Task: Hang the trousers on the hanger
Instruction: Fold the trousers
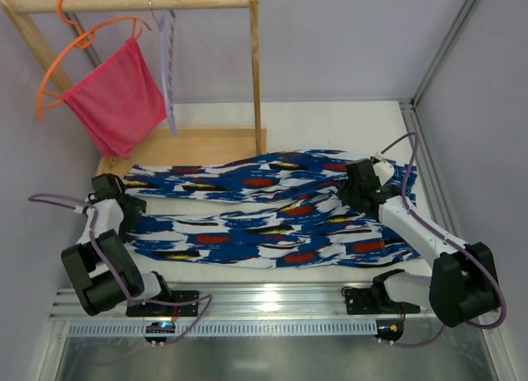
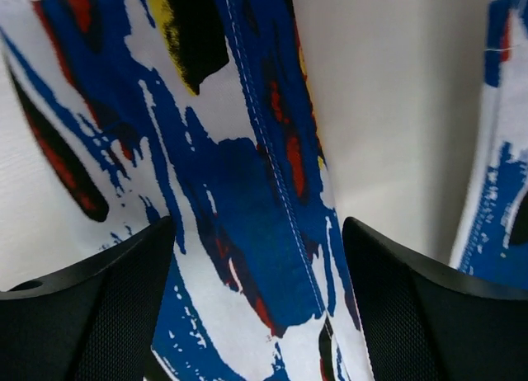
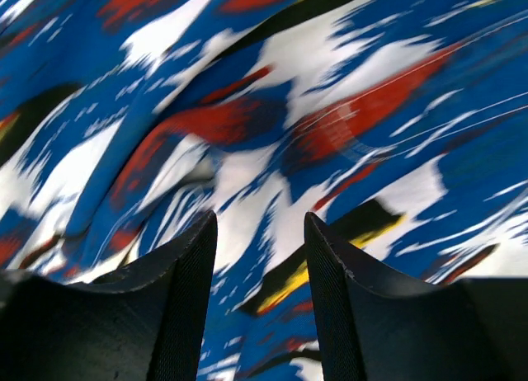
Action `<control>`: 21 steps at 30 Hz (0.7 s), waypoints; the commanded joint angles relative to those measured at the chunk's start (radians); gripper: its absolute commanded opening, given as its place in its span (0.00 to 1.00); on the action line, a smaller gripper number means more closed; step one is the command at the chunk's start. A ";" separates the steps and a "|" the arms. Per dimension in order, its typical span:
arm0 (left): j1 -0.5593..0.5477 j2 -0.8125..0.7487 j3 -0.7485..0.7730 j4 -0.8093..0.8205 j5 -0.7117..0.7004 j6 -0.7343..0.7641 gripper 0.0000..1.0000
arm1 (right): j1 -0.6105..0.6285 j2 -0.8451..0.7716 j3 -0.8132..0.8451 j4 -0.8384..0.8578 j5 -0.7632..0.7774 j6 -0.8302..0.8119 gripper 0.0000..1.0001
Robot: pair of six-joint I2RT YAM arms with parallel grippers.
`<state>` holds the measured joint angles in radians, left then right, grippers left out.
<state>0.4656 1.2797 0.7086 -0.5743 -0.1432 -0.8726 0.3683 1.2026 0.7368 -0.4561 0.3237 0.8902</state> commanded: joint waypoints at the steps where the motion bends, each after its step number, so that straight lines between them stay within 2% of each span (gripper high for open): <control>1: -0.021 0.062 0.034 0.083 0.042 0.014 0.81 | -0.095 0.032 -0.011 -0.001 0.052 0.020 0.50; 4: -0.047 0.086 0.031 0.120 0.031 -0.002 0.75 | -0.183 0.038 -0.030 0.010 0.037 0.010 0.50; 5: -0.056 0.090 0.025 0.132 0.030 -0.005 0.65 | -0.202 0.029 -0.036 0.022 0.040 0.009 0.50; 7: -0.080 0.115 0.017 0.177 0.042 -0.022 0.54 | -0.253 0.028 -0.053 0.031 0.069 0.009 0.50; 8: -0.085 0.125 0.012 0.200 0.059 -0.025 0.40 | -0.267 0.032 -0.053 0.024 0.083 0.010 0.50; 10: -0.099 0.155 0.005 0.238 0.089 -0.032 0.27 | -0.327 0.040 -0.057 0.022 0.100 -0.013 0.50; 11: -0.105 0.164 0.003 0.252 0.097 -0.032 0.17 | -0.345 0.043 -0.059 0.026 0.095 -0.023 0.50; 14: -0.117 0.194 -0.001 0.278 0.113 -0.040 0.01 | -0.417 0.040 -0.074 0.056 0.048 -0.059 0.50; 21: -0.177 0.167 -0.046 0.404 0.131 -0.085 0.00 | -0.434 0.014 -0.102 0.085 0.041 -0.091 0.50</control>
<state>0.3191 1.4628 0.6880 -0.2661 -0.0399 -0.9287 -0.0631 1.2434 0.6411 -0.4168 0.3531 0.8288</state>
